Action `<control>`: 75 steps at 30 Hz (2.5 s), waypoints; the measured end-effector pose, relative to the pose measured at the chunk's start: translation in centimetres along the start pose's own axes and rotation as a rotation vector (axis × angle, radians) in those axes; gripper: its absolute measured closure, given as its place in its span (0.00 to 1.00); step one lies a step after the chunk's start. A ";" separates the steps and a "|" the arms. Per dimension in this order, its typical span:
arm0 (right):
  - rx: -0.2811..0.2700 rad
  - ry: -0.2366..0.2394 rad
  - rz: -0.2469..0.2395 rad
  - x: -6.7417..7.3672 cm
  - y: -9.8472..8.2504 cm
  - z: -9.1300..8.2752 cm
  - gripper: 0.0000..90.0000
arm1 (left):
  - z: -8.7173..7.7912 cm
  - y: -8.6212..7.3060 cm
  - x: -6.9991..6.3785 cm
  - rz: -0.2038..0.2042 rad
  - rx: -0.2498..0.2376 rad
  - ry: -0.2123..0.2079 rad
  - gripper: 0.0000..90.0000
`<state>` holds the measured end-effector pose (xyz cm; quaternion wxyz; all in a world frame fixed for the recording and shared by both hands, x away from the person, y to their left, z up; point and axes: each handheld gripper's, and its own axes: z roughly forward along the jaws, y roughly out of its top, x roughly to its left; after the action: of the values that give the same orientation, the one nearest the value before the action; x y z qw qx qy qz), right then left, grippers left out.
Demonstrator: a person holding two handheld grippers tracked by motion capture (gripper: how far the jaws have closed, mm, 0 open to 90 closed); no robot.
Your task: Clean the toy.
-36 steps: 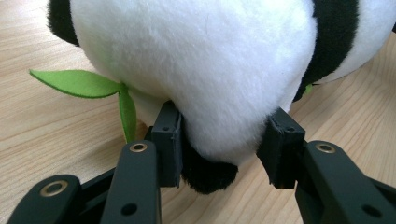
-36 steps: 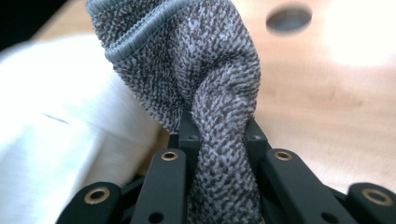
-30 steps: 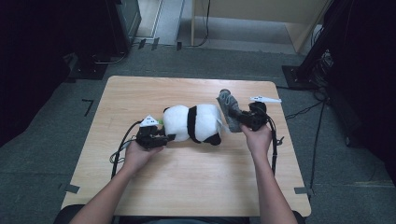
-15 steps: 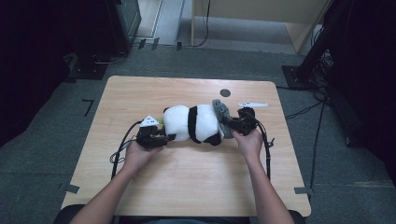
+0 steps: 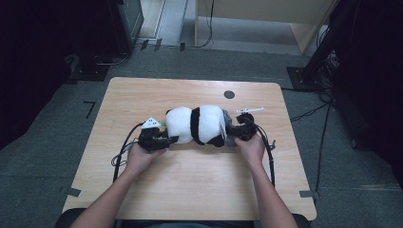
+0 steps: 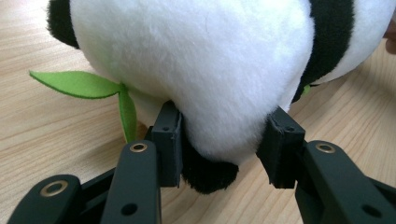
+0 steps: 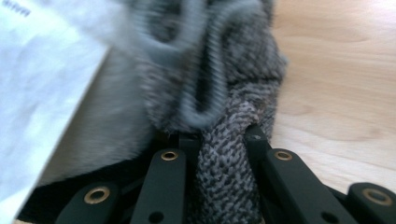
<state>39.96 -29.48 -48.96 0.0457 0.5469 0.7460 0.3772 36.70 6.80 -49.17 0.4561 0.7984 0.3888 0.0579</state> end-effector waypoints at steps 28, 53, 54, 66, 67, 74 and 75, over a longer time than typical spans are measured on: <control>-0.180 0.171 -0.202 7.7 2.8 -5.0 0.86 | -1.2 -0.1 -2.1 0.028 -0.009 0.010 0.65; -0.211 0.128 -0.160 5.9 3.6 -4.6 0.86 | -3.1 0.3 1.1 0.131 -0.030 -0.044 0.42; -0.213 0.126 -0.158 5.9 3.6 -4.6 0.86 | -3.0 0.3 1.0 0.130 -0.026 -0.050 0.42; -0.216 0.132 -0.146 5.7 3.5 -4.5 0.86 | -2.0 -1.1 0.0 0.158 -0.024 -0.035 0.43; -0.217 0.133 -0.146 5.7 3.5 -4.5 0.86 | -1.9 -1.2 -0.2 0.165 -0.031 -0.035 0.43; -0.218 0.137 -0.143 5.6 3.5 -4.5 0.86 | -0.5 -1.7 -0.2 0.122 -0.054 -0.031 0.42; -0.218 0.139 -0.142 5.5 3.5 -4.4 0.86 | -0.4 -1.7 -0.2 0.104 -0.063 -0.043 0.40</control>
<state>38.40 -26.65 -41.73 0.0798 0.4573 0.7386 0.4889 35.46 7.44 -50.22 0.4856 0.8038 0.3350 0.0762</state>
